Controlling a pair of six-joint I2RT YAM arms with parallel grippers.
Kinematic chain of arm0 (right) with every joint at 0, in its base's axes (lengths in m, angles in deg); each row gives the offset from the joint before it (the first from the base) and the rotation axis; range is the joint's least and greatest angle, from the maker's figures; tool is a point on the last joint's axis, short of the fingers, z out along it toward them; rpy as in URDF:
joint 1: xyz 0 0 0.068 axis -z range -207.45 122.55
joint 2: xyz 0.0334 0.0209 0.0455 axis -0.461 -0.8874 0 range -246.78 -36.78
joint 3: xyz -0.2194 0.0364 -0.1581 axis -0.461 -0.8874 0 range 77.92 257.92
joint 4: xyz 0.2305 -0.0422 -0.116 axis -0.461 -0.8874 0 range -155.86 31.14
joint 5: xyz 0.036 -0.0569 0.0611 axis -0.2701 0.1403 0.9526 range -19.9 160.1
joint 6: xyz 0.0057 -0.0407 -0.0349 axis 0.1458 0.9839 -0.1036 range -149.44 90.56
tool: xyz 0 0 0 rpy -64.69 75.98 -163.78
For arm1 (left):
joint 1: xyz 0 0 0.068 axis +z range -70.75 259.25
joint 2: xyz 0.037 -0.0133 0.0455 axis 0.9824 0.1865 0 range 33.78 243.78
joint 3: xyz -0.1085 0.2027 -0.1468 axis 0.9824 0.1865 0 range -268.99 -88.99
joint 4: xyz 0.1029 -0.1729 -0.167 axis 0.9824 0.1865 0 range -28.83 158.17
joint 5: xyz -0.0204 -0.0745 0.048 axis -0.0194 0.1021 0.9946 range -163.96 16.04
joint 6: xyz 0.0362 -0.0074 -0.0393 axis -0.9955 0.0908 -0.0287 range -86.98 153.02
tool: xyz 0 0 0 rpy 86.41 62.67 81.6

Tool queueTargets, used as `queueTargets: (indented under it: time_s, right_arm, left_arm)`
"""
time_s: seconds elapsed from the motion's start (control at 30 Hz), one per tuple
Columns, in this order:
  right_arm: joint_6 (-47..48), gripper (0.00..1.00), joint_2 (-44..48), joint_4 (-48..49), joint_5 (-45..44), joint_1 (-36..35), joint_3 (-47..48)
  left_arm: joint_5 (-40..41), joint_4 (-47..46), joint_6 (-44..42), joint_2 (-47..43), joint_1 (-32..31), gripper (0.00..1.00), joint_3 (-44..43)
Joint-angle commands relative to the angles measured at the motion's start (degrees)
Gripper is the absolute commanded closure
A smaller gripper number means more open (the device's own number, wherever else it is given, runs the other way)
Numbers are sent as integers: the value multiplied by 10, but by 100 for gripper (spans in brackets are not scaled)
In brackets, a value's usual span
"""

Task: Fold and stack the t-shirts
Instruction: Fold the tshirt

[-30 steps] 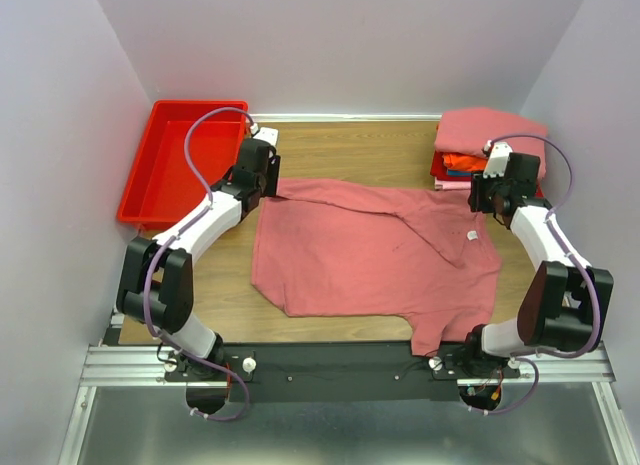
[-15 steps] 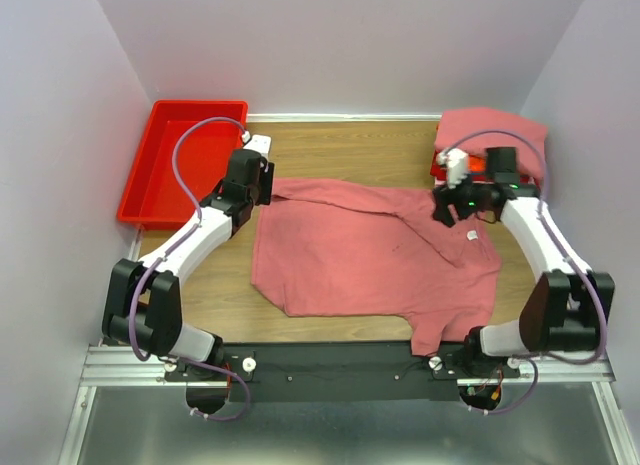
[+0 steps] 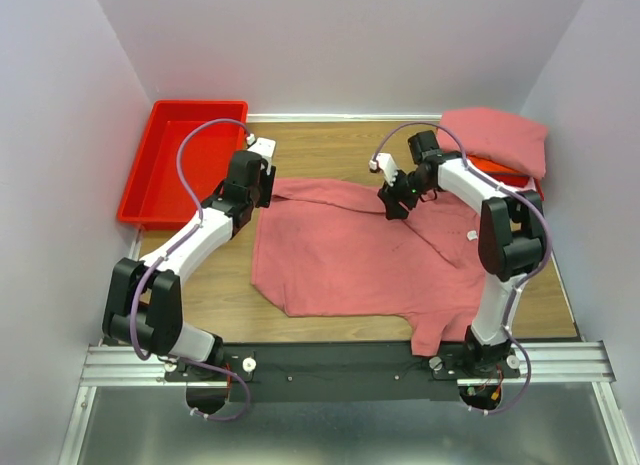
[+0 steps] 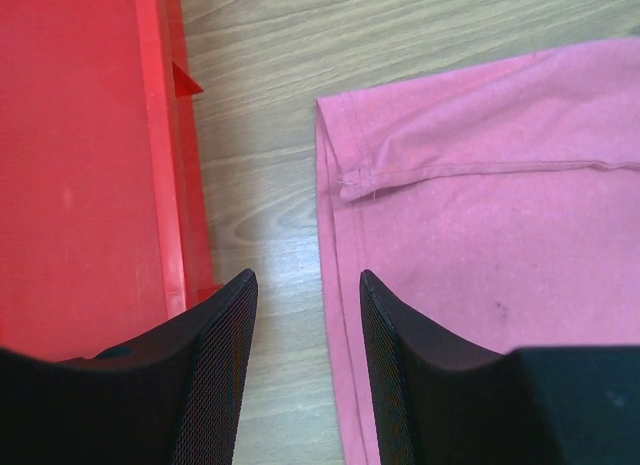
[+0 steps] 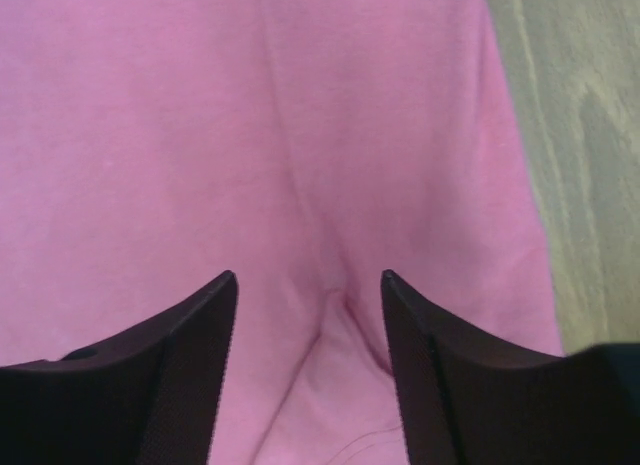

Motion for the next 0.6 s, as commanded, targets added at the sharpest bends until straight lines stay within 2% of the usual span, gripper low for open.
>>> queueTargets:
  time_s: [0.0, 0.07, 0.27, 0.37, 0.4, 0.47, 0.57]
  right_arm:
    - [7, 37, -38, -11, -36, -5, 38]
    - [7, 38, -46, -9, -41, -6, 41]
    - [-3, 51, -64, -4, -57, -10, 44]
    - [-11, 62, -68, -1, -59, -10, 44]
    - [-12, 72, -69, -1, -58, -11, 44]
    - [-15, 83, -64, 0, -59, -10, 40]
    - [-16, 89, -47, 0, -65, -10, 30]
  left_arm:
    - [7, -7, -11, 8, 1, 47, 3]
    - [7, -7, -11, 10, 1, 47, 4]
    - [1, -8, -7, 14, 1, 48, 4]
    - [1, -9, -6, 13, 1, 48, 4]
    - [1, -9, -5, 13, 1, 48, 4]
    - [1, -9, -4, 13, 1, 48, 5]
    - [0, -12, -3, 15, 1, 48, 5]
